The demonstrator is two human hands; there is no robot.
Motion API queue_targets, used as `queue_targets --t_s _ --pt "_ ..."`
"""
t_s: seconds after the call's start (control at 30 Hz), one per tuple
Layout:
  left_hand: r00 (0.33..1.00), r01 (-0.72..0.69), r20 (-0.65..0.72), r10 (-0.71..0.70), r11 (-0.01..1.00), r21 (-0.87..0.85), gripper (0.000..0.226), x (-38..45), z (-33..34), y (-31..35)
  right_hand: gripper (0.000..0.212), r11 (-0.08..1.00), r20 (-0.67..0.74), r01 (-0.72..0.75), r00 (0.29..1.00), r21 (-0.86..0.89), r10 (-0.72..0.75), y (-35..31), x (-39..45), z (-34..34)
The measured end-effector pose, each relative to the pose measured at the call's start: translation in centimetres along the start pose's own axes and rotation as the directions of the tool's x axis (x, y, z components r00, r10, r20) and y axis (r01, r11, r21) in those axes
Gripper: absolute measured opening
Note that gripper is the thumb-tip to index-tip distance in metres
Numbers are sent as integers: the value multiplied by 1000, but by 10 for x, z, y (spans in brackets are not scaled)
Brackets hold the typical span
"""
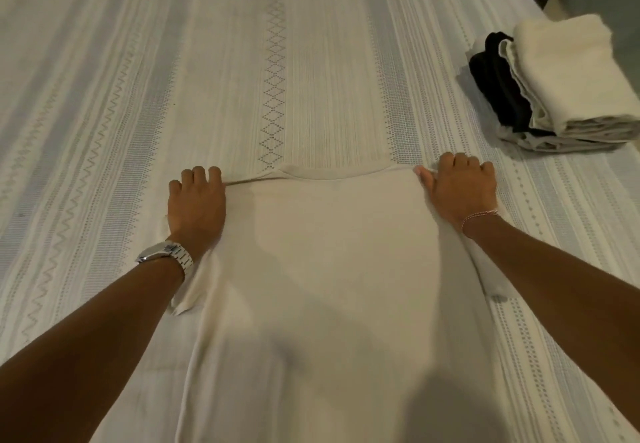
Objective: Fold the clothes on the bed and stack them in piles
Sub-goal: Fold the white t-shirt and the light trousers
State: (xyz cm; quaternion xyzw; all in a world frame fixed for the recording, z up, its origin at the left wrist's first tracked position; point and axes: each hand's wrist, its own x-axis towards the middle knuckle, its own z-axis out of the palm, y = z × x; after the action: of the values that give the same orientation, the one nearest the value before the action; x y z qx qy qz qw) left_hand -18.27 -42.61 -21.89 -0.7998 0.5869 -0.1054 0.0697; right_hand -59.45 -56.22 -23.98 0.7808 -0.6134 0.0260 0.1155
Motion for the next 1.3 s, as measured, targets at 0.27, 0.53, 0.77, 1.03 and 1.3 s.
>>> queue_targets --t_s 0.27,0.53,0.77,1.03,1.3 --pt "947 -318 5 322 938 -137 52 -91 -21 39 58 970 123 135 979 200 -161 -37 -97 -38" --pt "955 -142 184 234 900 -412 71 -265 -22 57 73 946 294 29 947 322 -129 -44 -268 -58" --pt "960 -22 242 141 899 -437 81 -403 -28 43 78 944 337 -26 937 328 -92 -34 -390 -76" --pt "964 94 264 15 913 -397 72 -513 -40 39 72 933 341 13 929 360 -144 -15 -500 -101" --pt "877 461 346 -333 786 -412 42 -549 -65 27 42 849 274 -278 947 448 166 9 -561 -126"
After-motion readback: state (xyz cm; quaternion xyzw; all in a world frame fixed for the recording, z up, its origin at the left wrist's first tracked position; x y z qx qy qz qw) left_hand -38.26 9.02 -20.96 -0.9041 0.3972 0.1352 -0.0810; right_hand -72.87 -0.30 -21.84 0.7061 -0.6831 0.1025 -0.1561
